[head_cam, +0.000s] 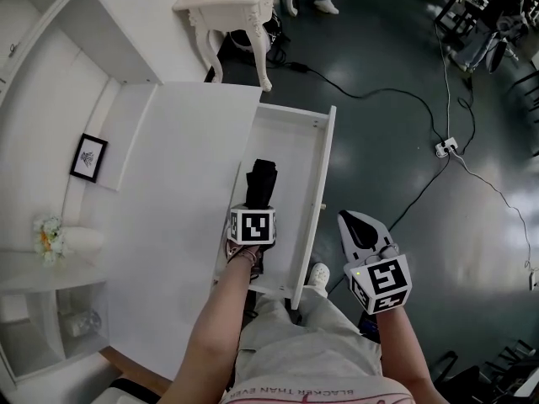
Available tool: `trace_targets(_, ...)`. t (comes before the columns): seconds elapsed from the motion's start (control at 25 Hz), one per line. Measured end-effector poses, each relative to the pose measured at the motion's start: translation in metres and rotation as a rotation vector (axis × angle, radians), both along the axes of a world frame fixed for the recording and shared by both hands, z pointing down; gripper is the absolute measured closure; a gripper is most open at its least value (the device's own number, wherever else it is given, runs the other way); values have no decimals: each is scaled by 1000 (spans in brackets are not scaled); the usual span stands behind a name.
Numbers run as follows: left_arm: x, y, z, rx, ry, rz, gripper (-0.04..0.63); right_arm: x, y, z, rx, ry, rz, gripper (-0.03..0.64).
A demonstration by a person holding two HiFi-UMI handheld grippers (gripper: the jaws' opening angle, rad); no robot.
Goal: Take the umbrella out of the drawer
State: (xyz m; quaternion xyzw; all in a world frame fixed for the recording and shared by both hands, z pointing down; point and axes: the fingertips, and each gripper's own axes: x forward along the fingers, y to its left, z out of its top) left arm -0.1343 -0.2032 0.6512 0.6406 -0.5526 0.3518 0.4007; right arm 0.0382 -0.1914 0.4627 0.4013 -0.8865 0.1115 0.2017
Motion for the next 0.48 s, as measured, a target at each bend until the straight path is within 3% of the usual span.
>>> trace_targets(0.48,-9,1,-57,142,16,-31,337,21,-6,-40,98,-4,48,609)
